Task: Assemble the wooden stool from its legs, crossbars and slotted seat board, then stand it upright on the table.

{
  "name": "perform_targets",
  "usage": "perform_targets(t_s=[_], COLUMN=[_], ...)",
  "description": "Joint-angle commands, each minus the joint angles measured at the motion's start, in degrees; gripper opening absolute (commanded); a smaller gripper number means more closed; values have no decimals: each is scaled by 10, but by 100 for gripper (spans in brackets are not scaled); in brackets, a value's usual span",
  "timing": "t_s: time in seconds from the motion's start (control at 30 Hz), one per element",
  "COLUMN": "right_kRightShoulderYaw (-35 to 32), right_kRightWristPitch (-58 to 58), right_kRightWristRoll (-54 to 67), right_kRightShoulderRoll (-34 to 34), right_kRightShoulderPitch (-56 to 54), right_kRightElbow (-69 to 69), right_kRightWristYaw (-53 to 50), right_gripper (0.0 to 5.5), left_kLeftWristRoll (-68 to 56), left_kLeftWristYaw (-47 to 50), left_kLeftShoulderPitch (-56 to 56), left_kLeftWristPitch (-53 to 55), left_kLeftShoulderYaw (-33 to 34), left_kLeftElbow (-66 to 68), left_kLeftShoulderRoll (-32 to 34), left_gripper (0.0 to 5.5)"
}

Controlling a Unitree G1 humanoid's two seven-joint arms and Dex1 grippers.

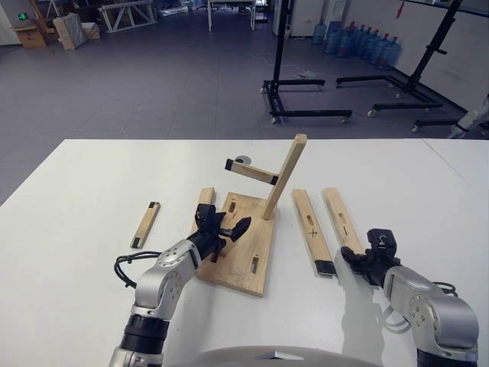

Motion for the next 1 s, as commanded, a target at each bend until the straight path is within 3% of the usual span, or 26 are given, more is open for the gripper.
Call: perform_targets(t_s=[0.03,0.13,0.37,0.5,0.6,0.73,0.9,1.0], right_kRightShoulderYaw=[-2,-4,-25,-55,-62,10,155,200], right_kRightWristPitch=[20,3,-203,-352,-402,-365,-381,-384], right_kRightWristRoll=[-5,-11,-25,15,89,186,175,182], right_kRightShoulderRoll=[19,21,11,-2,-8,-2,19,21], right_kRightShoulderPitch=[16,-2,-148,-258,-305,-288,-237,-220], right_kRightElbow=[16,22,81,142,131,95,121,143], right_kRightWristYaw=[-5,-9,11,80,162,272,385,443], right_gripper=[252,202,200,200,200,200,200,200], left_kLeftWristRoll=[-2,-9,-41,-102,-169,-203,-271,-308], left_kLeftWristYaw=[-13,-18,-67,-138,-178,-210,-271,-292], left_kLeftShoulderPitch=[17,12,-7,-14,-24,-34,-22,-27], left_kLeftWristPitch=[-1,2,-26,-44,-41,-31,37,63], left_kLeftShoulderYaw=[16,28,66,106,147,159,142,144], left_kLeftElbow=[-35,-46,-79,-98,-101,-72,-78,-78], left_kLeftShoulderRoll=[24,32,51,75,84,100,130,139], left_gripper=[465,465,465,465,465,465,465,465])
